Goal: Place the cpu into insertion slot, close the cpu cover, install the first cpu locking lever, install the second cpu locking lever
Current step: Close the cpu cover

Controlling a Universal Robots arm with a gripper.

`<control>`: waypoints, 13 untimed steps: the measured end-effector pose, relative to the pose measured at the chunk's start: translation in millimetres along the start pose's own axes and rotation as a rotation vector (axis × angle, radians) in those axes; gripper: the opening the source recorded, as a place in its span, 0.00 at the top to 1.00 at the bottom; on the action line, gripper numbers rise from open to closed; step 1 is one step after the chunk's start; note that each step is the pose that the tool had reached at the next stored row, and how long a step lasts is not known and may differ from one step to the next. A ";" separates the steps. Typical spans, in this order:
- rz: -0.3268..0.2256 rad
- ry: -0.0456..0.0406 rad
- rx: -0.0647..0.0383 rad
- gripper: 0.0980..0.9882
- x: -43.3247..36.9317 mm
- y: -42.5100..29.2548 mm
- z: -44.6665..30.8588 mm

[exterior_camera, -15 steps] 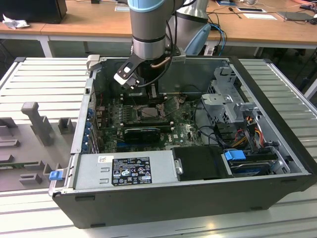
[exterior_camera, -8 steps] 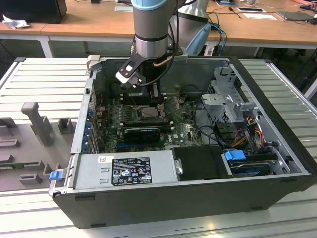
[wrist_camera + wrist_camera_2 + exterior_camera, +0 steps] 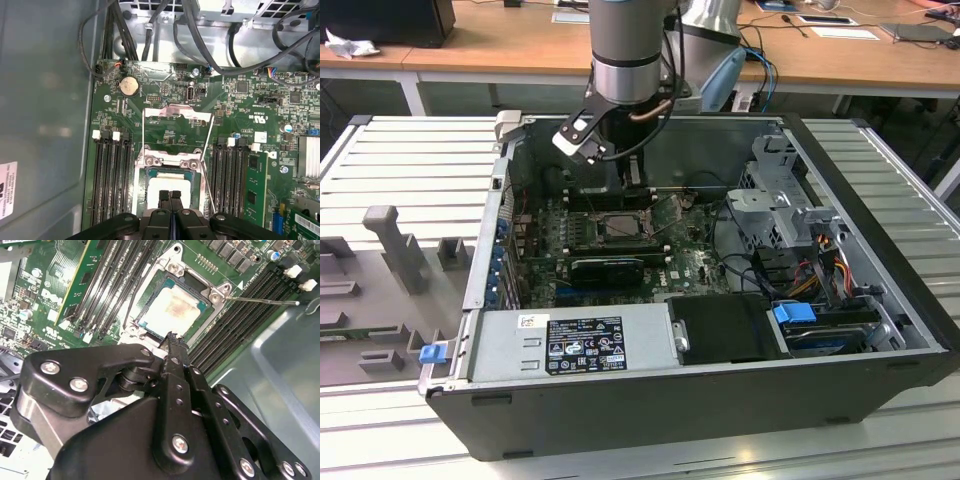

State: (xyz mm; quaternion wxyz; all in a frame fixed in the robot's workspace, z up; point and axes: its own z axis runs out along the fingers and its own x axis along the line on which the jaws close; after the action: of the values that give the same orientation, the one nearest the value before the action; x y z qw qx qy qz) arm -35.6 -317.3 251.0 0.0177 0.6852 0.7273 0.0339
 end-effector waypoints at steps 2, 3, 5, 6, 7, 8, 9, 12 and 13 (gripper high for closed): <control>0.000 0.0001 0.000 0.99 0.1 0.2 -2.1; 0.000 0.0000 0.000 0.99 0.1 0.2 -3.2; 0.000 0.0001 0.000 0.99 0.1 0.4 -4.7; 0.000 0.0003 0.000 0.99 0.1 1.1 -4.8; 0.000 0.0001 0.000 0.99 0.0 2.5 -4.7; 0.000 0.0000 0.000 0.99 -0.2 5.4 -4.6; 0.000 0.0000 0.000 0.99 -0.3 7.2 -4.6; 0.000 0.0000 0.000 0.99 -0.3 8.4 -7.4; 0.001 0.0000 0.000 0.99 -0.3 8.5 -9.1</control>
State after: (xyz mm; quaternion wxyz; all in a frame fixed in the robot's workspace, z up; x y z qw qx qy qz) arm -27.8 -317.3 260.8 0.0176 0.6854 0.7271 0.0338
